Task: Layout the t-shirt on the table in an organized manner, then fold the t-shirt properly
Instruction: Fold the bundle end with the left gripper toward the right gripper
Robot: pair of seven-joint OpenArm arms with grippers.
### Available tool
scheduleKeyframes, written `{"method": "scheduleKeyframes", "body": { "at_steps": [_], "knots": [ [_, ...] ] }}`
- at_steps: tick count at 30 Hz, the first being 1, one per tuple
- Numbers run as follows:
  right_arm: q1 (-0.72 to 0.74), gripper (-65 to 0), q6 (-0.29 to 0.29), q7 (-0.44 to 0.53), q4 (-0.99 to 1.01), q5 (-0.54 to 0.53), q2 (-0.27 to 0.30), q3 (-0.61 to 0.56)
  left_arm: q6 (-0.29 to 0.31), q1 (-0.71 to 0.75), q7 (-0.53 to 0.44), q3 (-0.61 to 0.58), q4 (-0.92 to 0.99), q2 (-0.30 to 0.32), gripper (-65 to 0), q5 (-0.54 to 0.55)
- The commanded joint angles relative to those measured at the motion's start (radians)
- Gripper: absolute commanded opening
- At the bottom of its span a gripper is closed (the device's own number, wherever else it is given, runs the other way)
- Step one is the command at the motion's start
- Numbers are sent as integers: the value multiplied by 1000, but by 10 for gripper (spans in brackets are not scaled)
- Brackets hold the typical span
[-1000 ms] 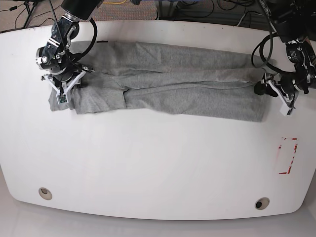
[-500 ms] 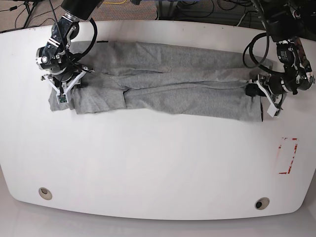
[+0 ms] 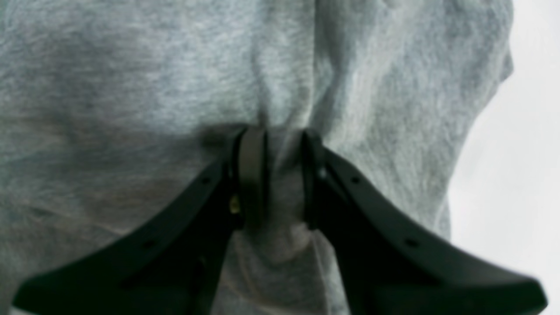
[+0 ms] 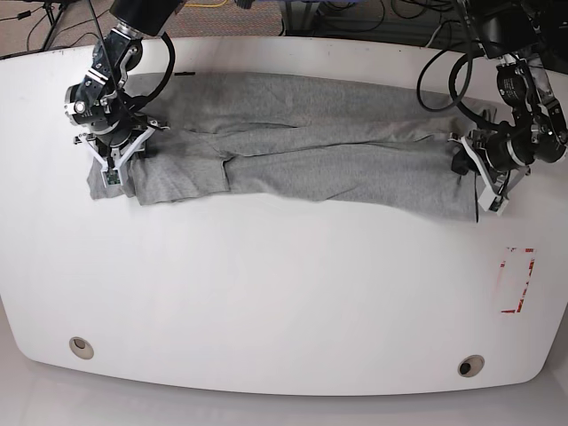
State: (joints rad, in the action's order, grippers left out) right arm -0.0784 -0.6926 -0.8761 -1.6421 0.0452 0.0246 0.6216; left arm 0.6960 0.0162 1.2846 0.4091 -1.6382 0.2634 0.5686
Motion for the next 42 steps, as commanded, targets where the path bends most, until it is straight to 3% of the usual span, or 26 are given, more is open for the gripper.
{"method": "scheduleKeyframes", "body": {
  "at_steps": [1,8,18,26,34,42],
  "knots": [
    [9,-526,-6,-8,-14,3,4,1,2,-23,11,-49,-92,6,-607,23],
    [9,-526,-6,-8,-14,3,4,1,2,-32,57,-181,-218,-91,-607,20],
    [9,-526,-6,-8,-14,3,2,1,2,-72,66,-362,-213,-232,-604,15],
    [9,-526,-6,-8,-14,3,2,1,2,-88,63,-401,-158,-329,-603,15],
    [6,-526,-6,-8,-14,3,2,1,2,-112,56,-401,-79,-384,-603,-48],
    [6,-526,-6,-8,-17,3,2,2,2,-135,19,-421,-73,-396,-603,-71]
  ]
}}
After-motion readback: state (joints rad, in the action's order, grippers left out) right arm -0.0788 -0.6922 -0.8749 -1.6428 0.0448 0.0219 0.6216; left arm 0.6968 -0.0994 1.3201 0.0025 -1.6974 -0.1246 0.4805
